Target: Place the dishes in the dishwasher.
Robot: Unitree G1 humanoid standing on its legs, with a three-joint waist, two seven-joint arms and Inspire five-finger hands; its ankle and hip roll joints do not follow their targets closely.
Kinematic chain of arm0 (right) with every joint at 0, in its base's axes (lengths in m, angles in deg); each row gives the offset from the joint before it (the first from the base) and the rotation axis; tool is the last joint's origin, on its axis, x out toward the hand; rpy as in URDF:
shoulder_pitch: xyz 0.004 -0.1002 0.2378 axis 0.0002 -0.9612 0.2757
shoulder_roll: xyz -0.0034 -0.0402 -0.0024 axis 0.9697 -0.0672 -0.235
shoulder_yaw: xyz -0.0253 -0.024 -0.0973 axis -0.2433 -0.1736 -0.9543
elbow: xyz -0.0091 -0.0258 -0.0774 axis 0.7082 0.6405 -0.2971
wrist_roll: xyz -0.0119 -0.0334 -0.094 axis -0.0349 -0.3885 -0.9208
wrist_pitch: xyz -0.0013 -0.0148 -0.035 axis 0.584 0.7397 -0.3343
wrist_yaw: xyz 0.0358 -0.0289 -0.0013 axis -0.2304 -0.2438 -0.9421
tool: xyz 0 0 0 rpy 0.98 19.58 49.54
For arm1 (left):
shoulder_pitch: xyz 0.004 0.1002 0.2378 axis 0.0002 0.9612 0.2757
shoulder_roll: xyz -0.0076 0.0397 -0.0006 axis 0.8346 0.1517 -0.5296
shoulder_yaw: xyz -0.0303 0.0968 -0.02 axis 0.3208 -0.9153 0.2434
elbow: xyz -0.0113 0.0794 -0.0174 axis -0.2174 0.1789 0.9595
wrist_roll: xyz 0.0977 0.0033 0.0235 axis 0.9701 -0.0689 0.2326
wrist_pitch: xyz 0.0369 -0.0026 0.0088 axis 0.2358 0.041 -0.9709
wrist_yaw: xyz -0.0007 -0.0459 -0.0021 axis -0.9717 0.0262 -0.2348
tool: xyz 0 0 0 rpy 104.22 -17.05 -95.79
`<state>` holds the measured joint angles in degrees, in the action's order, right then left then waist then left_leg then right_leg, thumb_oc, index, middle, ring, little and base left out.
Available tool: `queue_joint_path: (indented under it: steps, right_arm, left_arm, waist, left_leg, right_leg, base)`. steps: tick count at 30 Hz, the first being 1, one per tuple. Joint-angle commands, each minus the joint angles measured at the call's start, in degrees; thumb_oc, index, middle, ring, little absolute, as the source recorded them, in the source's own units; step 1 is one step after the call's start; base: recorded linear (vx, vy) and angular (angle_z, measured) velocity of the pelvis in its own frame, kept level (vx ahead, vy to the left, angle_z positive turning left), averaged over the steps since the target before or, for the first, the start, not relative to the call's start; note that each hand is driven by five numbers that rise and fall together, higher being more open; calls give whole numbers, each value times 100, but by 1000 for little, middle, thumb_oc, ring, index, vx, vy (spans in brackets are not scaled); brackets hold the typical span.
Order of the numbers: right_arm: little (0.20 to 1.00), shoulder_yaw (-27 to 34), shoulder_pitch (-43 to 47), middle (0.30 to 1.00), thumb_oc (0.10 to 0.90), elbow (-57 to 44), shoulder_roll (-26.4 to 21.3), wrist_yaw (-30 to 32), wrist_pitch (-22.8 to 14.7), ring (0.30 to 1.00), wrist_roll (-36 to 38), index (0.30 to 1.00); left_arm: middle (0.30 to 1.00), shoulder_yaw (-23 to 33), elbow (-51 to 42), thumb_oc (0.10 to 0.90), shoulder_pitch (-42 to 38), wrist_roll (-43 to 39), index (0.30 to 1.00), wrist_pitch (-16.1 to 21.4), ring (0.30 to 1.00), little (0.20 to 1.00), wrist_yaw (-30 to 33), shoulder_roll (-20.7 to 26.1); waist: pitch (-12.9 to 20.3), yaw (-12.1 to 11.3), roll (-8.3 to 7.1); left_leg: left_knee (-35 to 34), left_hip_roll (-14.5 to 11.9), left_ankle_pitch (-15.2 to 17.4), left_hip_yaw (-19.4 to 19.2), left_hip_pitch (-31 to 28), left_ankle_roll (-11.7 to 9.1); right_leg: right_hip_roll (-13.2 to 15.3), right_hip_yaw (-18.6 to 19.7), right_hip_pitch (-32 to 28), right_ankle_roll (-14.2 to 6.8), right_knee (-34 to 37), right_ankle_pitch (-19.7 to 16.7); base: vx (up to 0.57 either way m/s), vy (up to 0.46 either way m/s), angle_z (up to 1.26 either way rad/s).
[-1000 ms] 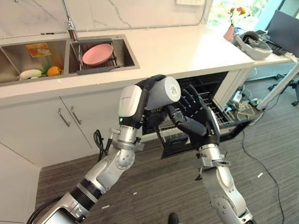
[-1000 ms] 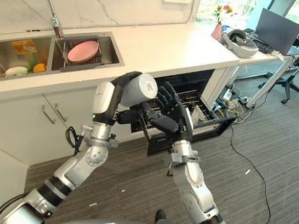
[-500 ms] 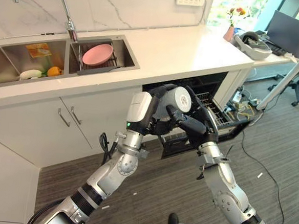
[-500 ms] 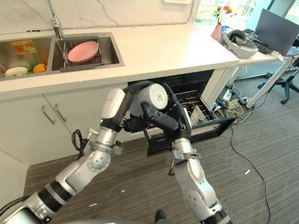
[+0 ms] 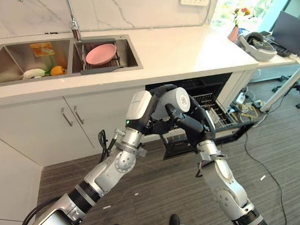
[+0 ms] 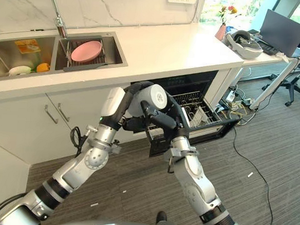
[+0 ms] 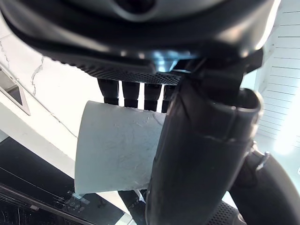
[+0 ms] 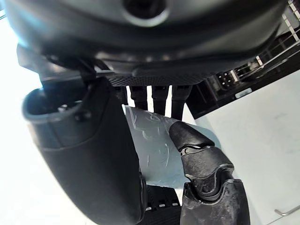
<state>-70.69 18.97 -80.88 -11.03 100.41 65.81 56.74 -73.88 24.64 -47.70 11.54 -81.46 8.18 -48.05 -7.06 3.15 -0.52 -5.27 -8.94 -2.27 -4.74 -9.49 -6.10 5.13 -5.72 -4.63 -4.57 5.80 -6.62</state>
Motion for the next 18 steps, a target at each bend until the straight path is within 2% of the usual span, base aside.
queue_joint_path:
  steps: [1, 3, 4, 5, 12, 18]
  right_arm:
    - [300, 359, 647, 300, 400, -573, 591, -53, -758, 300, -331, 300]
    - [300, 385, 572, 300, 400, -566, 661, 4, -793, 300, -359, 300]
    - [300, 406, 532, 300, 400, -554, 700, 52, -824, 300, -361, 300]
    - [300, 438, 505, 300, 400, -542, 735, 92, -848, 300, -359, 300]
    - [300, 758, 323, 300, 400, -536, 816, 287, -1067, 300, -328, 300]
    - [300, 1291, 260, 300, 400, -423, 718, 477, -1191, 300, -541, 300]
  left_arm:
    - [300, -630, -383, 400, -874, 129, 300, 721, 300, 300, 55, -175]
    - [300, -596, -404, 400, -842, 138, 300, 729, 300, 300, 88, -161]
    - [413, -572, -418, 475, -806, 140, 413, 725, 413, 413, 111, -150]
    - [900, -548, -446, 800, -762, 150, 900, 719, 900, 900, 135, -139]
    - [900, -215, -462, 800, -520, 246, 900, 666, 900, 900, 396, 23]
    - [900, 463, -165, 800, -218, 423, 900, 537, 900, 900, 808, 401]
  waist:
    - [316, -46, -300]
    - [307, -54, -295]
    - [306, -60, -289]
    - [306, -67, -285]
    - [301, -110, -251]
    - [310, -166, -226]
  left_leg:
    - [27, 302, 187, -7, 30, 134]
    - [27, 307, 199, -21, 25, 140]
    - [27, 309, 206, -31, 19, 142]
    - [27, 312, 209, -40, 13, 141]
    - [27, 317, 206, -31, 8, 118]
    - [27, 314, 192, 7, 42, 75]
  right_leg:
    - [215, 251, -351, -353, -80, 645]
    - [222, 249, -348, -359, -80, 640]
    - [226, 240, -350, -362, -80, 637]
    - [230, 235, -355, -365, -80, 639]
    - [261, 123, -396, -377, -80, 662]
    - [278, 19, -421, -392, -80, 680]
  base:
    - [0, 0, 0]
    - [0, 0, 0]
    - [0, 0, 0]
    - [0, 0, 0]
    - [14, 2, 0]
    - [24, -5, 5]
